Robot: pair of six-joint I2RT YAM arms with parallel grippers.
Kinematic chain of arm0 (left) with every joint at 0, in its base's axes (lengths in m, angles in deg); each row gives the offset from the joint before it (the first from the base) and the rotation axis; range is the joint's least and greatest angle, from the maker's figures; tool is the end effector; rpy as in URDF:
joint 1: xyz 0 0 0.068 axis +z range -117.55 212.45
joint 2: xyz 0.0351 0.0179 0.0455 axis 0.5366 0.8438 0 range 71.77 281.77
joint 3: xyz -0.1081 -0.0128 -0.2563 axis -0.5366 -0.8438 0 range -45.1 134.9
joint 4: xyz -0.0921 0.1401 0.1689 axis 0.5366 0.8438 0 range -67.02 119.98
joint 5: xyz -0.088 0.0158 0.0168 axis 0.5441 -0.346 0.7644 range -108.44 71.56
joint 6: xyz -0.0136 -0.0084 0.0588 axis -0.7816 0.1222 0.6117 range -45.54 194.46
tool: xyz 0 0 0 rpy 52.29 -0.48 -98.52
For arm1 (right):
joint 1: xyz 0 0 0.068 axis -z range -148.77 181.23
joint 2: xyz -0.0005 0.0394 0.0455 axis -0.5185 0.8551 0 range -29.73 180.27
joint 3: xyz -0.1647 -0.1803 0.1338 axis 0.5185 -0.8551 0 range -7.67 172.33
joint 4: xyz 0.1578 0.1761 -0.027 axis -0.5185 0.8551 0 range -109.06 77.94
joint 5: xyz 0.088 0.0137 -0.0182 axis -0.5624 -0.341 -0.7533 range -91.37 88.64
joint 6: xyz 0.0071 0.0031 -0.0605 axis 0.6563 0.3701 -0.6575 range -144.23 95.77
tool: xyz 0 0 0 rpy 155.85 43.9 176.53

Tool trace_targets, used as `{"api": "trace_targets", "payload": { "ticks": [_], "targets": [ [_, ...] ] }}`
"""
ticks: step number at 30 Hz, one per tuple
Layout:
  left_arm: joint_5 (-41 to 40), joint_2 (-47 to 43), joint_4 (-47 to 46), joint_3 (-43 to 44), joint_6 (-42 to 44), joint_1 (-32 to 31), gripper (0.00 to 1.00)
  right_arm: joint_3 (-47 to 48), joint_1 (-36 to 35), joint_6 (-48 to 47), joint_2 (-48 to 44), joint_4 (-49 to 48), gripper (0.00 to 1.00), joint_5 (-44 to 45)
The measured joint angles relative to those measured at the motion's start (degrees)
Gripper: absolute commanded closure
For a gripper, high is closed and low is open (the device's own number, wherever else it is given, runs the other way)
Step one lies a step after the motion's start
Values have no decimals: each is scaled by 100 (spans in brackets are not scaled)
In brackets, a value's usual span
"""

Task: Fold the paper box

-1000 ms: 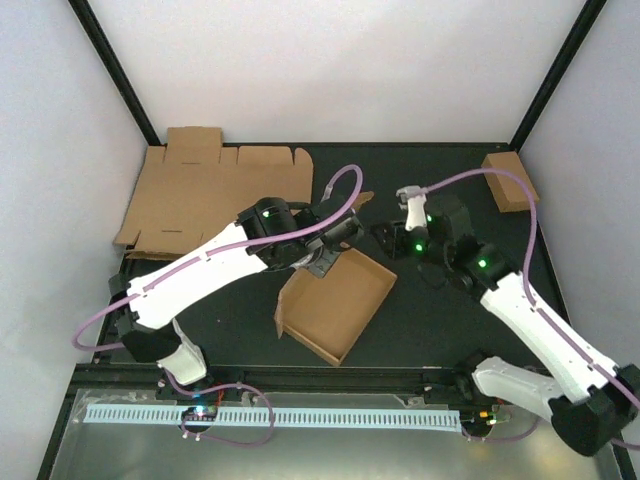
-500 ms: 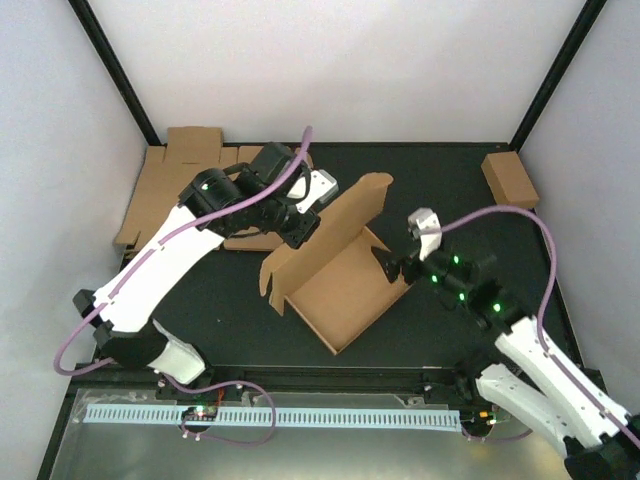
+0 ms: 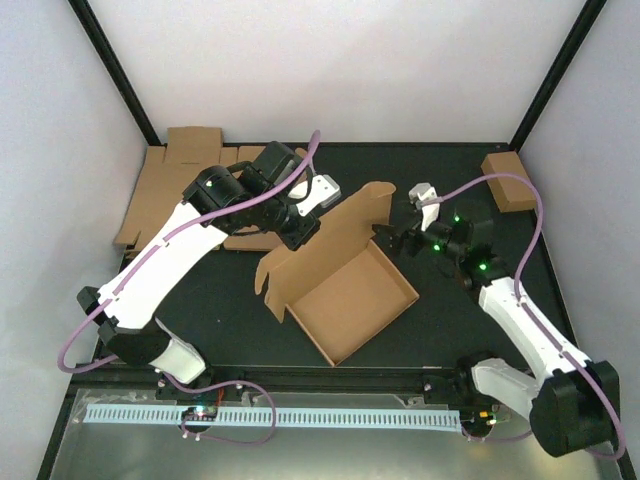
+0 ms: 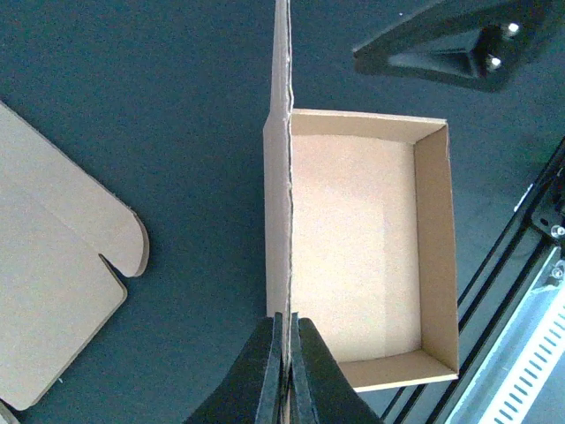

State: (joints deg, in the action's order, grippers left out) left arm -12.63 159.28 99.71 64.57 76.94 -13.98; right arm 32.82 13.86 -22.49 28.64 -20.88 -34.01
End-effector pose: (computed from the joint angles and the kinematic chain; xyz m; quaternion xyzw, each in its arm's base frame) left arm 0.1748 -0.1903 0.4243 0.4079 0.8596 -0.1585 0.2638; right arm 0.1969 0.0874 0.3016 -0.2717 0.7366 0.3172 0.5319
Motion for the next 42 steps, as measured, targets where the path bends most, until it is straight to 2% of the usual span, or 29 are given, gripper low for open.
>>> {"api": "trace_targets", "payload": {
  "ticks": [7, 10, 16, 18, 23, 28, 34, 42],
  "targets": [
    [90, 0, 33, 0, 59, 4, 98, 94, 297, -87, 730, -621, 5, -1021],
    [83, 0, 48, 0, 61, 22, 99, 103, 323, -103, 887, -855, 11, -1213],
    [17, 0, 87, 4, 83, 31, 98, 195, 363, -245, 1045, -905, 5, -1255],
    [17, 0, 83, 4, 101, 31, 98, 195, 450, -251, 1019, -1045, 0, -1270],
    [11, 0, 85, 4, 149, 31, 98, 358, 752, -380, 1154, -1143, 3, -1460],
    [-11, 0, 83, 4, 162, 31, 98, 756, 769, -651, 1427, -962, 7, -2037],
    [-7, 0, 85, 9, 162, 31, 98, 813, 769, -844, 1469, -866, 26, -2745],
    [-186, 39, 249, 188, 155, 31, 99, 793, 782, -881, 1362, -577, 49, -2769]
  ]
}}
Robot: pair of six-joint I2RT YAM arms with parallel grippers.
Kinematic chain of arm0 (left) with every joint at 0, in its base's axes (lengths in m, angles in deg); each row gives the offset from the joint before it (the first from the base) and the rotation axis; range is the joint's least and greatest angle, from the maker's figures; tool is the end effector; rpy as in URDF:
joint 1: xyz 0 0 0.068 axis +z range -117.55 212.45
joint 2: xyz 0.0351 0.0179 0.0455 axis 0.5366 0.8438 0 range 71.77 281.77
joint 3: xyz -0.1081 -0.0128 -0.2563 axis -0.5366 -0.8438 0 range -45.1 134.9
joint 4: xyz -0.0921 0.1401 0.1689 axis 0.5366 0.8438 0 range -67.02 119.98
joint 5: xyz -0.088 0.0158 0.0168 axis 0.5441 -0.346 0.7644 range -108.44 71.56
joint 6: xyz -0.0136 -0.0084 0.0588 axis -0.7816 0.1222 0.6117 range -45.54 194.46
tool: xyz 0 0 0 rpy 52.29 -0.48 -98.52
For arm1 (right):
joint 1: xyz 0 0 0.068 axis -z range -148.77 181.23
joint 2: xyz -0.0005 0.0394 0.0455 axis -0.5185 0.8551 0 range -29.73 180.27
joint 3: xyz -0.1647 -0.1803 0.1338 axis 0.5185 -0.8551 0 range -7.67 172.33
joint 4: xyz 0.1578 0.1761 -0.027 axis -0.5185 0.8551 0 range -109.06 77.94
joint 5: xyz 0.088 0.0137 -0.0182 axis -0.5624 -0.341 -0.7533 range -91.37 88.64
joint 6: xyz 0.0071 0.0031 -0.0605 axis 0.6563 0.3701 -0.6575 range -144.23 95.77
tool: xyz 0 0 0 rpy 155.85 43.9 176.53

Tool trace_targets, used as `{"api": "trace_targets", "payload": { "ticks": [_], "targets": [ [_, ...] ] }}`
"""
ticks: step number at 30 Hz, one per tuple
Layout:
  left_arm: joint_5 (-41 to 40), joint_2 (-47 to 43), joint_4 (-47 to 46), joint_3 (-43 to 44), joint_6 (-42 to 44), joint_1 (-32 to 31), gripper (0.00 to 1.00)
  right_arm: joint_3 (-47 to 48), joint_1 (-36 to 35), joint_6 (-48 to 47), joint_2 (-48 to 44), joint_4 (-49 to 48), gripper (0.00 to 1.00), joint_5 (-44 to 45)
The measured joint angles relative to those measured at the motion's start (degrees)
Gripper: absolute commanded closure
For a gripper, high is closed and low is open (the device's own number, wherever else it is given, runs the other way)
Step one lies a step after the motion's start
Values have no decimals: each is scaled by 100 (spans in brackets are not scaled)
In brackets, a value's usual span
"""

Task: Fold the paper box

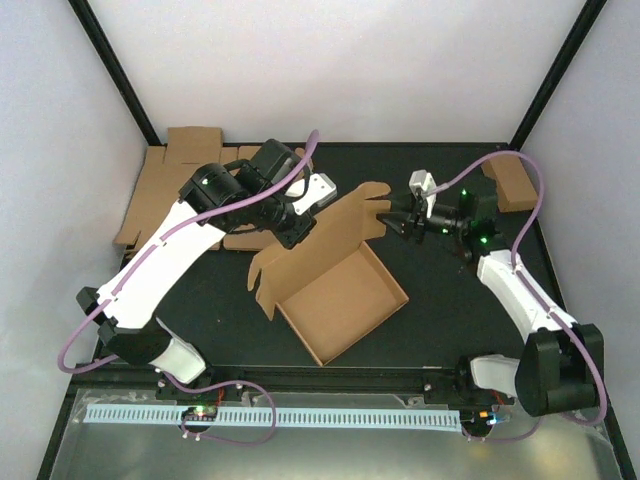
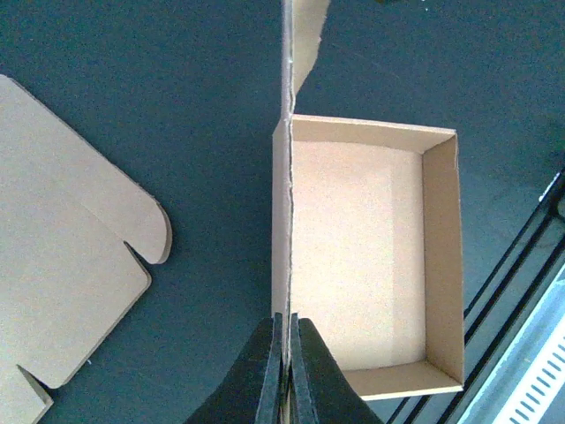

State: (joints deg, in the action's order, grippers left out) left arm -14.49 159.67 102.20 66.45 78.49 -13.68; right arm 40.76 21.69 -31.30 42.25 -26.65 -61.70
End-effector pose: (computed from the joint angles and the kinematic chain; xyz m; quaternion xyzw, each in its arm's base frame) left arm 0.1744 -0.1859 0.4277 0.4139 0.8603 -0.1370 0.2642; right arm 0.2447 0.0813 0.3106 -0.3991 0.6393 0.4124 0.5118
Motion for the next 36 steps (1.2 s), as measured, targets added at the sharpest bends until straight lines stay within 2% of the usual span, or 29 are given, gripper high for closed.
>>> {"api": "trace_targets", "payload": {
  "ticks": [6, 13, 17, 21, 23, 27, 29, 31, 36],
  "targets": [
    [-85, 39, -4, 83, -7, 0, 98, -424, -68, 273, -551, -2, 67, 151],
    [-76, 131, -46, 83, -4, 0, 98, -544, -363, 455, -918, 317, 92, 898],
    [-74, 271, -55, 175, 0, 0, 98, -649, -557, 501, -1152, 487, 98, 1646],
    [-72, 492, -72, 339, 7, 0, 96, -699, -636, 535, -1274, 610, 98, 2273],
    [-72, 625, -109, 444, 31, 0, 87, -715, -651, 577, -1318, 662, 98, 2520],
    [-140, 866, -350, 684, 63, 0, 53, -876, -680, 826, -1543, 728, 98, 3036],
    [-208, 973, -535, 807, -7, 0, 43, -1062, -688, 1027, -1784, 713, 98, 3298],
    [-284, 1054, -776, 859, -120, 26, 30, -1300, -693, 1257, -2107, 706, 98, 3620],
    [-459, 1303, -1270, 1058, -527, 114, 7, -1515, -695, 1521, -2535, 708, 98, 4332]
  ]
}}
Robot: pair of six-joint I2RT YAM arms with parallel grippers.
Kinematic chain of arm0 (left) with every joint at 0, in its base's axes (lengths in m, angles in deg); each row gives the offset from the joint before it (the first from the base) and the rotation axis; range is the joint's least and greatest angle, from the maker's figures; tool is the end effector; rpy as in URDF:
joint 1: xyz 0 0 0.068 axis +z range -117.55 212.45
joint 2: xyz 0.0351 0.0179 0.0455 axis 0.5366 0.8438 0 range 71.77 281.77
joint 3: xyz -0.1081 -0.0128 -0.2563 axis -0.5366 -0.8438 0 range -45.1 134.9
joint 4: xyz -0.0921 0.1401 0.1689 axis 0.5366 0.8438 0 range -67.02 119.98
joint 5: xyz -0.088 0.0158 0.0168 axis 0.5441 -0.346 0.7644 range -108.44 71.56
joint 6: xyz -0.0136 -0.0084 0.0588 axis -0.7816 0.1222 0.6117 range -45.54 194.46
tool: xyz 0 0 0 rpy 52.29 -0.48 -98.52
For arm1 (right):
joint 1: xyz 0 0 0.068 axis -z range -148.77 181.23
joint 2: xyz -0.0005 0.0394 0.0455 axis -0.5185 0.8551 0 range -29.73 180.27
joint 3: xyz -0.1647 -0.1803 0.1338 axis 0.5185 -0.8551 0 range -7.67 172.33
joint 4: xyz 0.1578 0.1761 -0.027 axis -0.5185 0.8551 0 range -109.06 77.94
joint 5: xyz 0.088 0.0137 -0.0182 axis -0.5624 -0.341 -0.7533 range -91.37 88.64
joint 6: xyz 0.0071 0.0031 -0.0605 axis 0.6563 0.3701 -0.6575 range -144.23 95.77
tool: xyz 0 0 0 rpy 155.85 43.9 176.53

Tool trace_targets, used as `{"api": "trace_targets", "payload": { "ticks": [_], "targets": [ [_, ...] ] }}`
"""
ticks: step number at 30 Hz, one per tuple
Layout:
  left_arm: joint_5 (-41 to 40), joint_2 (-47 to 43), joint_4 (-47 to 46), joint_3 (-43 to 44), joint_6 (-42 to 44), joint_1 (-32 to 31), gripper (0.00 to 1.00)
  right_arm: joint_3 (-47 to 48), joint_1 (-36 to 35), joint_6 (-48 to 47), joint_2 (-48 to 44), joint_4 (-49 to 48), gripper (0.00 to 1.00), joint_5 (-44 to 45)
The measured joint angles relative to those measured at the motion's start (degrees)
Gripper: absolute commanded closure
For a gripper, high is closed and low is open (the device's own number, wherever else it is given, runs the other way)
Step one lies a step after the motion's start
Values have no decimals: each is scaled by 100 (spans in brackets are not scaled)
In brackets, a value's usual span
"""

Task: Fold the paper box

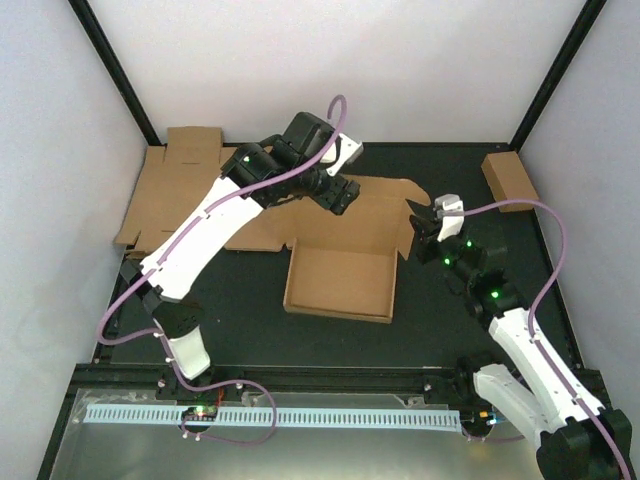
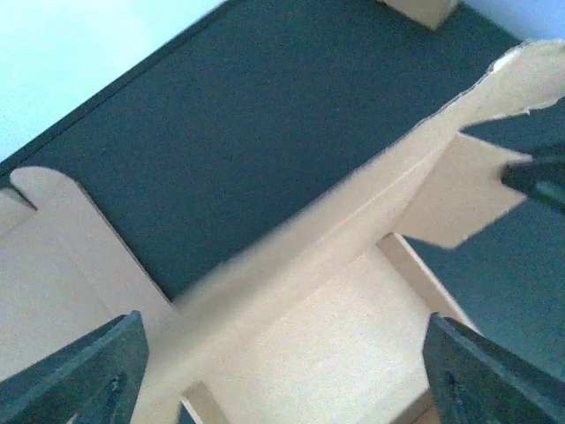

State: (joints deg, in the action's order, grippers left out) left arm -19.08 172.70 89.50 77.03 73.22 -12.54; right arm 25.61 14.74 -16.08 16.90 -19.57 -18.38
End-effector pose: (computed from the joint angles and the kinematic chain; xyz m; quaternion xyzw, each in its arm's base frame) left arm 0.2398 -0.2389 0.4289 0.3427 0.8591 -0.1445 0.3516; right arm 0.1659 0.0631 0.2910 -0.1483 0.7644 0.2446 0.5779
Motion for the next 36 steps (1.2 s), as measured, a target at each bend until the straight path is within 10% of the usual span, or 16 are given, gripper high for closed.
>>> {"api": "trace_targets", "payload": {
  "ticks": [6, 16, 27, 36],
  "targets": [
    [-470, -409, -380, -249, -428, 195, 1, -4, 0, 9, -9, -37, 98, 345],
    [551, -3112, -2186, -4395, -999, 2433, 1, -20, 0, -162, 31, -74, 98, 352],
    [1722, -2457, -3869, -5169, -1014, 2855, 13, 17, 0, -313, 142, -7, 98, 289],
    [1967, -1329, -4127, -4651, -887, 2892, 45, 87, 0, -315, 210, 50, 98, 282]
  ]
}}
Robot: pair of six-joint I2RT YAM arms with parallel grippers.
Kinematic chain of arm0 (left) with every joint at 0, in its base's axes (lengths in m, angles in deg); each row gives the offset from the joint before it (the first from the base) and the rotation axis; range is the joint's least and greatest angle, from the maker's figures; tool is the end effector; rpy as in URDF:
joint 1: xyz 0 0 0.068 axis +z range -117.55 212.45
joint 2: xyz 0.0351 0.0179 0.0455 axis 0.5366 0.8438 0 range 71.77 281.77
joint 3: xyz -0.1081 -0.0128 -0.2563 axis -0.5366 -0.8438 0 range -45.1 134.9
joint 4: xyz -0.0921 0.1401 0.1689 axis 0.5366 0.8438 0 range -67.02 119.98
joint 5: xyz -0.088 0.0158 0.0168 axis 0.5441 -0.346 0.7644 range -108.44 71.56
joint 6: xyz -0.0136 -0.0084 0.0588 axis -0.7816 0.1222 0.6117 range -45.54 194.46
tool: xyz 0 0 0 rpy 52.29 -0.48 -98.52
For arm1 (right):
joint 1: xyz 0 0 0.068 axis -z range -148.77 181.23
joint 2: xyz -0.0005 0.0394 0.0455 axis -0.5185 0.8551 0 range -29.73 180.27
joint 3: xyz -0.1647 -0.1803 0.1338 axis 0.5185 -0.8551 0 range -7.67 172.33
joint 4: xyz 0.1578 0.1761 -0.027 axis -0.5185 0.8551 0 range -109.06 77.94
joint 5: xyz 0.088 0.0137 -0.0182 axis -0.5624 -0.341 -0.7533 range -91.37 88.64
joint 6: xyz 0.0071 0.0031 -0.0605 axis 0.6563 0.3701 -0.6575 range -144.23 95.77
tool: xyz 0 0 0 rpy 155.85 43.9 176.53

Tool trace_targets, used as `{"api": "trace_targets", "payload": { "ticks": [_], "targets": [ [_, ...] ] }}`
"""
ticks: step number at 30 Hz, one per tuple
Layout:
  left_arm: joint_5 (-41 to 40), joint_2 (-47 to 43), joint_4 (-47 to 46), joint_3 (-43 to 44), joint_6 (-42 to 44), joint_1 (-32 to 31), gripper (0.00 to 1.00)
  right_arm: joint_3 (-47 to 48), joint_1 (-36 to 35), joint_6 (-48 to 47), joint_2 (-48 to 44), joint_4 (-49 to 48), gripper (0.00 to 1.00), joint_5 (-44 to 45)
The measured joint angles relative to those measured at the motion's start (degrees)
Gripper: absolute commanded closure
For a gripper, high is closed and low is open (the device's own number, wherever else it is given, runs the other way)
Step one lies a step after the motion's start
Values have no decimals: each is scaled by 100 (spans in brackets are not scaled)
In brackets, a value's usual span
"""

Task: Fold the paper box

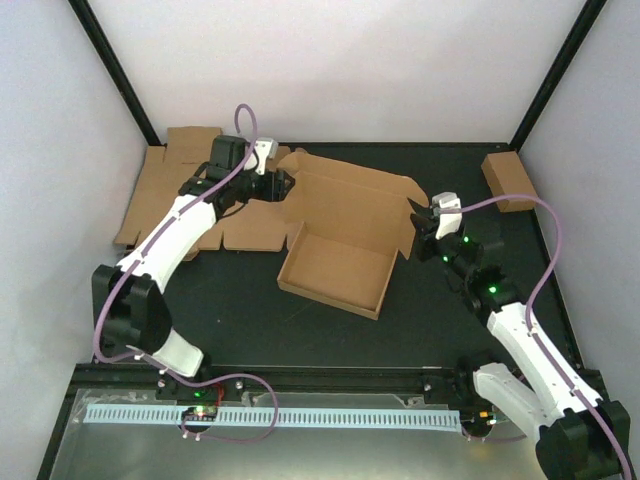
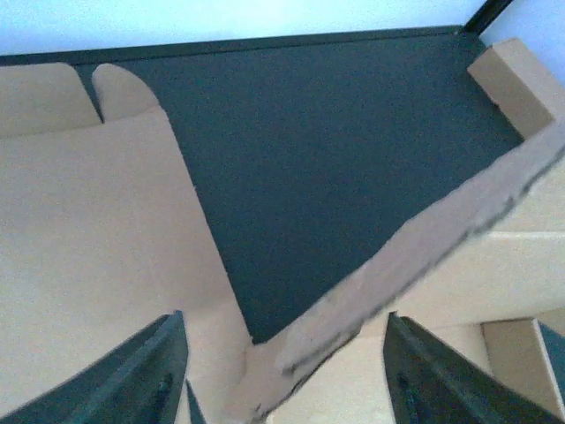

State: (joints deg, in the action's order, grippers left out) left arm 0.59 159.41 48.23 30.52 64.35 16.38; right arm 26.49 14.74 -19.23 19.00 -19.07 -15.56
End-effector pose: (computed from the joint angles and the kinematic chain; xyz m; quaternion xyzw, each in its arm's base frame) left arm 0.3126 -0.1055 0.3252 0.1193 0.8786 -0.2435 0.3931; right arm 0.1734 0.0631 0.2892 -0.1538 0.7734 0.2092 0.5782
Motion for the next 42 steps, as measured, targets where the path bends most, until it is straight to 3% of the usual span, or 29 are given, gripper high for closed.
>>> {"api": "trace_targets", "payload": {
  "ticks": [3, 5, 17, 22, 27, 34, 42],
  "targets": [
    [114, 247, 31, 280, 52, 0, 68, 44, 0, 0, 52, 13, 98, 0],
    [208, 291, 28, 332, 31, 0, 77, 81, 0, 4, 96, 22, 98, 0],
    [330, -122, -57, -214, -238, -208, 98, 409, -50, 363, 479, 181, 91, 81],
    [-20, -533, -278, -678, -498, -501, 98, 520, -358, 693, 555, 343, 87, 479],
    [-367, -994, -562, -1241, -782, -693, 98, 527, -815, 1049, 560, 417, 94, 1084],
    [-704, -1609, -957, -1932, -970, -857, 99, 514, -1257, 1587, 560, 472, 93, 1912],
    [-737, -1727, -1025, -2074, -992, -903, 98, 789, -1495, 2319, 835, 739, 90, 2527]
  ]
}}
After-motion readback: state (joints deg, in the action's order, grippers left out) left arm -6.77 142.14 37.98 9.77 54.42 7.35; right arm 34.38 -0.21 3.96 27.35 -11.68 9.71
